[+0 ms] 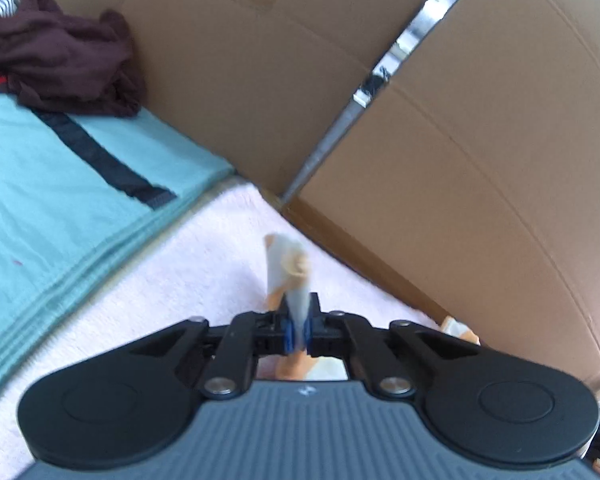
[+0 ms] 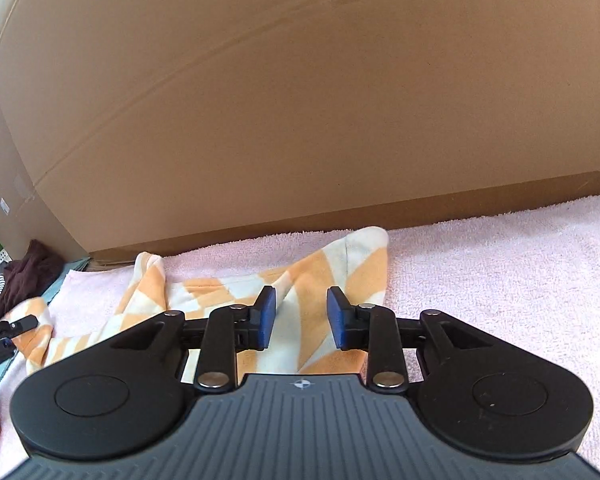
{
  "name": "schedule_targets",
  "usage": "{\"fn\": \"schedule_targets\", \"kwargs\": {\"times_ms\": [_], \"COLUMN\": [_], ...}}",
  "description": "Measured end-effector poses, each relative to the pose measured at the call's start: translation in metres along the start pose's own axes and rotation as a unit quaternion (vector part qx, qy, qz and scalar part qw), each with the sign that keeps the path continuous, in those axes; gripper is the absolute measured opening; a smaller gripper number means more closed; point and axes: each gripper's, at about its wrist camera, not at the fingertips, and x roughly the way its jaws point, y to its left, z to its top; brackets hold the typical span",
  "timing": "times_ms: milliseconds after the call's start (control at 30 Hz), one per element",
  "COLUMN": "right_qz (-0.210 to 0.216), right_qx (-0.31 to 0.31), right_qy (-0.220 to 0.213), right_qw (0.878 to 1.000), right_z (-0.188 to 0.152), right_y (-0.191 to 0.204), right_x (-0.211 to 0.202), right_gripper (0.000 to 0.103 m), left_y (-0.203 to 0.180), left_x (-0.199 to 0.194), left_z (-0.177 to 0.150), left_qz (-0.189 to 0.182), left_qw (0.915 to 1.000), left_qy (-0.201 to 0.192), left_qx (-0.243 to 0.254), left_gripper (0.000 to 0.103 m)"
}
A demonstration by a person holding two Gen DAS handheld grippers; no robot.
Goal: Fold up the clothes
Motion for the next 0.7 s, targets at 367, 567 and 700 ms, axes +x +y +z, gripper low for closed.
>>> {"fn": "schedule_targets", "kwargs": {"times_ms": [367, 567, 700], "right_qz": [0.01, 0.013, 0.004], "right_qx": [0.002, 0.008, 0.017], "right_qy": [0.003, 0.0, -0.018], "right_qw": [1.0, 1.0, 1.0], "right_z": [0.003, 0.003, 0.003], "right_y": [0.004, 0.0, -0.003], "right_x": [0.017, 0.016, 0.011], "right_gripper": [0.033, 0.033, 0.033], "left_y": [0.033, 0.027, 0.02], "left_x": [-0.03, -0.024, -0.014], "left_z": [-0.015, -0.008, -0.009], "left_qz": [0.053, 0.021, 0.048], "left_qw": [0.9919, 0.9951, 0.9959], "left_qy": [0.027, 0.013, 0.017], "left_qx": [-0.112, -0.096, -0.074], "left_gripper": [0.0, 0.07, 0.008]}}
